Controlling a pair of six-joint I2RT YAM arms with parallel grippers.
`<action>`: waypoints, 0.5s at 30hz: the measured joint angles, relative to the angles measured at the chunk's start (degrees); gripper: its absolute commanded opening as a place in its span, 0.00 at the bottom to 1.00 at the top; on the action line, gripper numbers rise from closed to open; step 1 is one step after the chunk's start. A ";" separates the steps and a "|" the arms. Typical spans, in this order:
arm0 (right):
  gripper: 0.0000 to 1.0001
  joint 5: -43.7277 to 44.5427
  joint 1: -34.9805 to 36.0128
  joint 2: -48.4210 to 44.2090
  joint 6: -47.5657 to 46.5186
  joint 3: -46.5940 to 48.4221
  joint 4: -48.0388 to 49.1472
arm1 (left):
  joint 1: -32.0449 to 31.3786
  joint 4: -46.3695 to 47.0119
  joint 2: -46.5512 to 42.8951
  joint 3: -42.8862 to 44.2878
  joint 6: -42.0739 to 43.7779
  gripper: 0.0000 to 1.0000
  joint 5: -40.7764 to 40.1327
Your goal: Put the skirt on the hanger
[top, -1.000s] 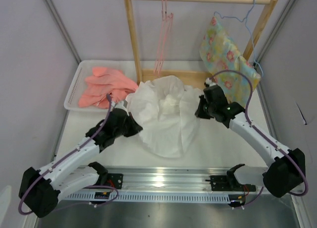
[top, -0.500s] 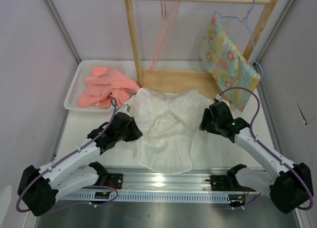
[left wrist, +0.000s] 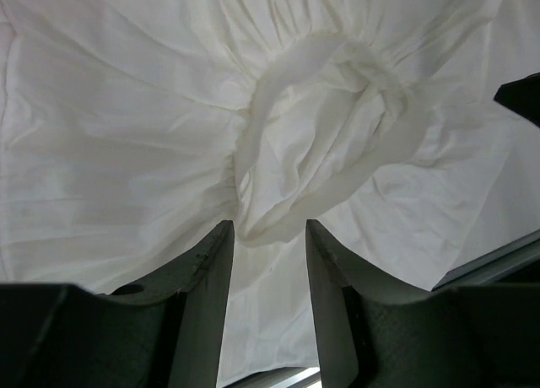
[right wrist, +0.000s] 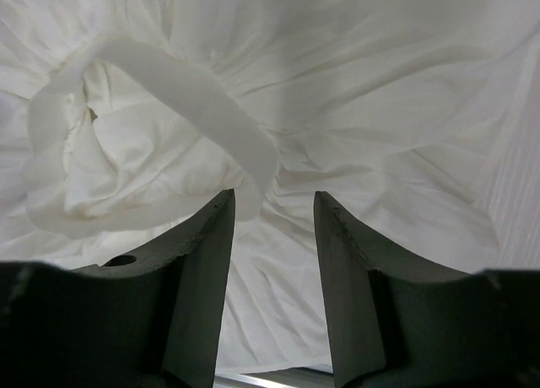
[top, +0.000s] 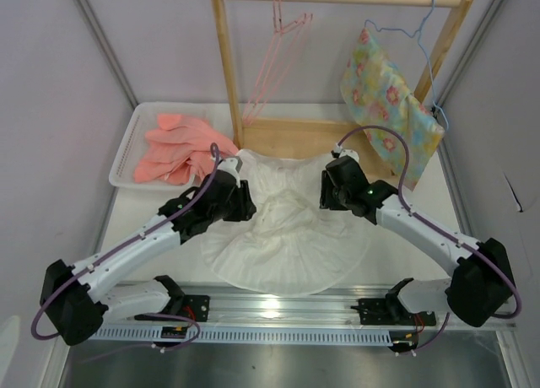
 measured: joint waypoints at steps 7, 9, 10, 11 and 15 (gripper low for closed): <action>0.50 -0.22 0.90 4.20 -1.40 0.02 1.11 | -1.70 0.52 1.16 -2.93 -0.07 0.53 -1.99; 0.49 -0.20 0.96 4.33 -1.60 0.46 1.14 | -1.95 2.49 -1.75 -2.71 0.42 0.54 -1.97; 0.49 -0.22 0.96 4.55 -1.68 0.85 1.20 | -1.97 2.54 -2.97 -1.68 0.96 0.54 -1.66; 0.49 -0.22 0.96 4.74 -1.70 1.16 1.36 | -2.01 3.17 -3.72 0.04 1.86 0.54 -1.20; 0.49 -0.20 0.96 5.01 -1.70 1.62 1.81 | -2.91 7.96 -3.50 11.08 6.49 0.58 -0.31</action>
